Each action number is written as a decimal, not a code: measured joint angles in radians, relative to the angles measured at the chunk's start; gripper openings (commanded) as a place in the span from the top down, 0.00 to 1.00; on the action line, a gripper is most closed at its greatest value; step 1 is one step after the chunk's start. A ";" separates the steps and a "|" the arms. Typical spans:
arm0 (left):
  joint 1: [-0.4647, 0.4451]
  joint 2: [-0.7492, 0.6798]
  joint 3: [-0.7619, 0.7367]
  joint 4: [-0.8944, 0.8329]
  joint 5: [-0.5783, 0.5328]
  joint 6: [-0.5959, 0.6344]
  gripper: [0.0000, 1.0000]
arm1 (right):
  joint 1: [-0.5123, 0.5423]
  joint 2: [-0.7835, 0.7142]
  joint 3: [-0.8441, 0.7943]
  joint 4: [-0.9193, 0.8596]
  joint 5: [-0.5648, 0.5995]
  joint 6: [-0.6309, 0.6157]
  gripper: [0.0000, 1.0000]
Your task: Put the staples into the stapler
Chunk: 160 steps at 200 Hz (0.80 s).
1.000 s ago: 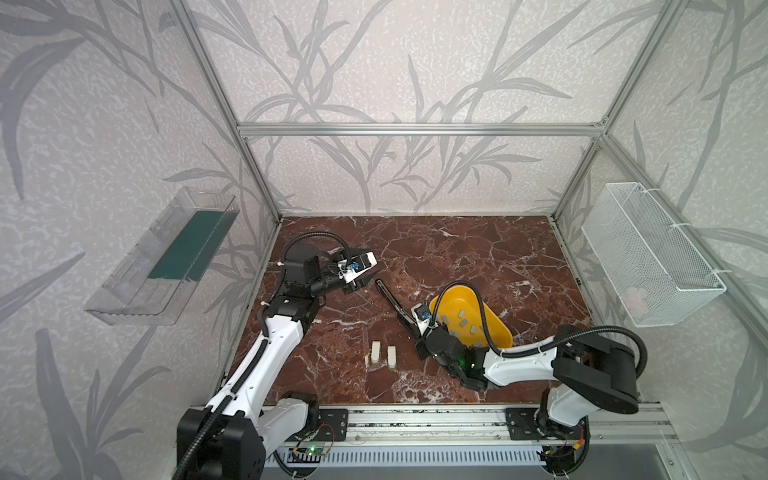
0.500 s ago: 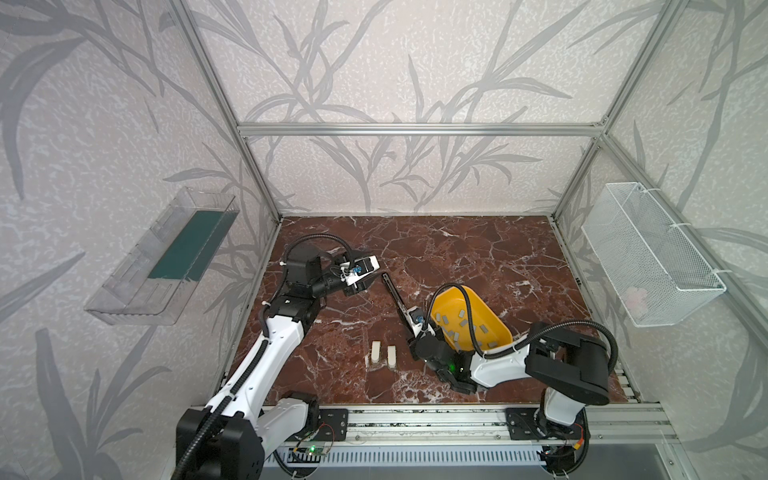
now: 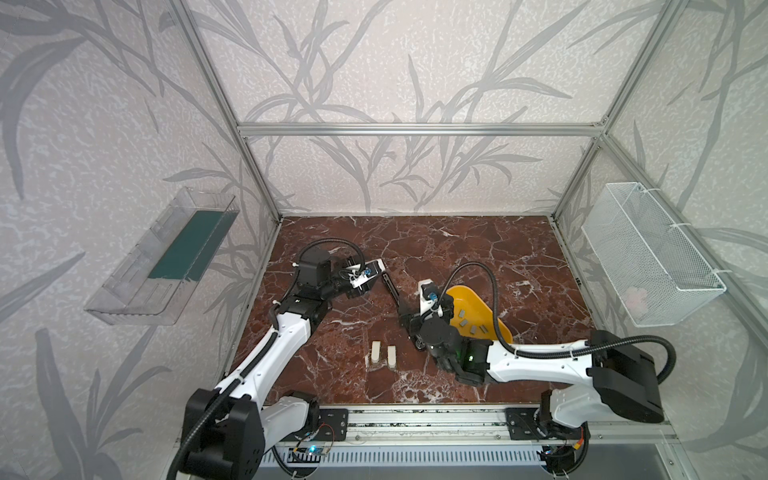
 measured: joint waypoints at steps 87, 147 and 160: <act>0.076 0.064 0.112 0.141 -0.308 -0.222 0.42 | -0.029 0.864 0.600 0.615 0.084 -0.615 0.01; 0.101 0.057 0.098 0.203 -0.319 -0.256 0.42 | -0.035 0.978 0.864 0.626 0.090 -0.690 0.01; 0.101 0.047 0.089 0.211 -0.311 -0.259 0.42 | -0.042 0.997 0.903 0.601 0.083 -0.681 0.01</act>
